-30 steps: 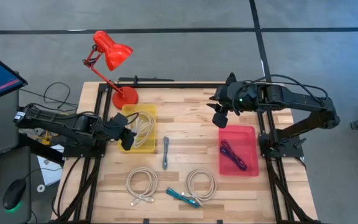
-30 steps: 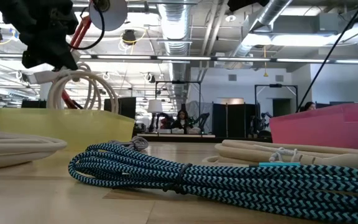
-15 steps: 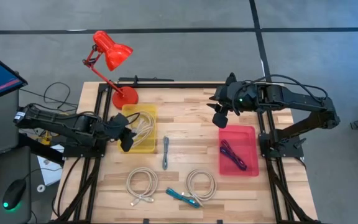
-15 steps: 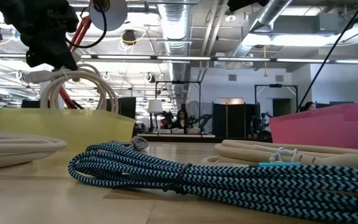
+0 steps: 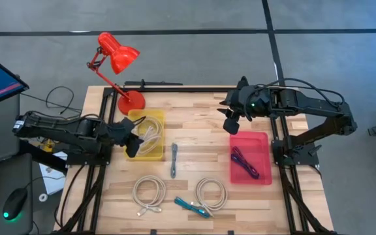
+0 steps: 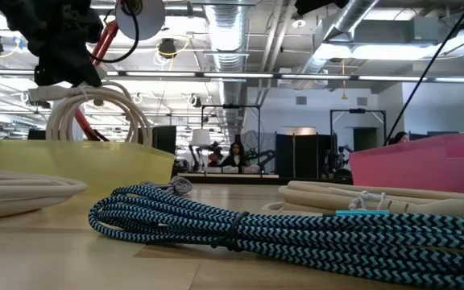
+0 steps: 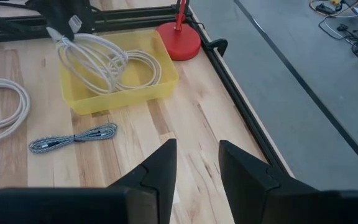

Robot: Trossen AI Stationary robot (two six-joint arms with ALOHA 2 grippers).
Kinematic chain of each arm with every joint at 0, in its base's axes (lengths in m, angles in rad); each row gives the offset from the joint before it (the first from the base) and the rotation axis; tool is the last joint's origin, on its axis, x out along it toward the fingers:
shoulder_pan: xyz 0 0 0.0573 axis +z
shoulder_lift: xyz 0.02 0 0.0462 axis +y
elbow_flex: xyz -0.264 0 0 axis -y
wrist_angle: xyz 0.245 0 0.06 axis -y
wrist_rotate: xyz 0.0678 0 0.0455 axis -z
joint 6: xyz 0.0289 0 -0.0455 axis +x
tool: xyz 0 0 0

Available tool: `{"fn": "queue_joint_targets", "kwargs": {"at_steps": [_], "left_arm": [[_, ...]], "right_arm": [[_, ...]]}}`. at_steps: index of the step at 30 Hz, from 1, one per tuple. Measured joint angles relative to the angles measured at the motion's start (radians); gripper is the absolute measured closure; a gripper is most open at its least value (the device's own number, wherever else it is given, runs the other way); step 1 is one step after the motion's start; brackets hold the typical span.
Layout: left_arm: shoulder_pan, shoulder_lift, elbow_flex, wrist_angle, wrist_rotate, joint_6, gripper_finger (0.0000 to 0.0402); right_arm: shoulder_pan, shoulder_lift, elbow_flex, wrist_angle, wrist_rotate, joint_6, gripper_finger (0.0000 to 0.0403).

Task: Pick & Place USB Port
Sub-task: Put the brown HDMI cable into the yellow bin, then put the black and white charger cable into the pink bin

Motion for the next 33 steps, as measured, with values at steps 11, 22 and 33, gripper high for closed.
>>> {"fn": "queue_joint_targets", "kwargs": {"at_steps": [11,22,33], "left_arm": [[0.088,0.044,-0.001,0.002,0.023,0.072,0.0281],[0.122,0.085,-0.001,0.018,0.040,0.098,0.0158],[0.123,-0.005,-0.001,0.019,-0.015,0.202,0.0156]], "right_arm": [[0.000,0.000,0.000,-0.001,0.000,0.002,0.0291],[-0.002,0.000,0.000,-0.004,0.000,0.001,0.0291],[-0.054,0.000,0.000,-0.014,0.000,0.001,0.0291]]}}
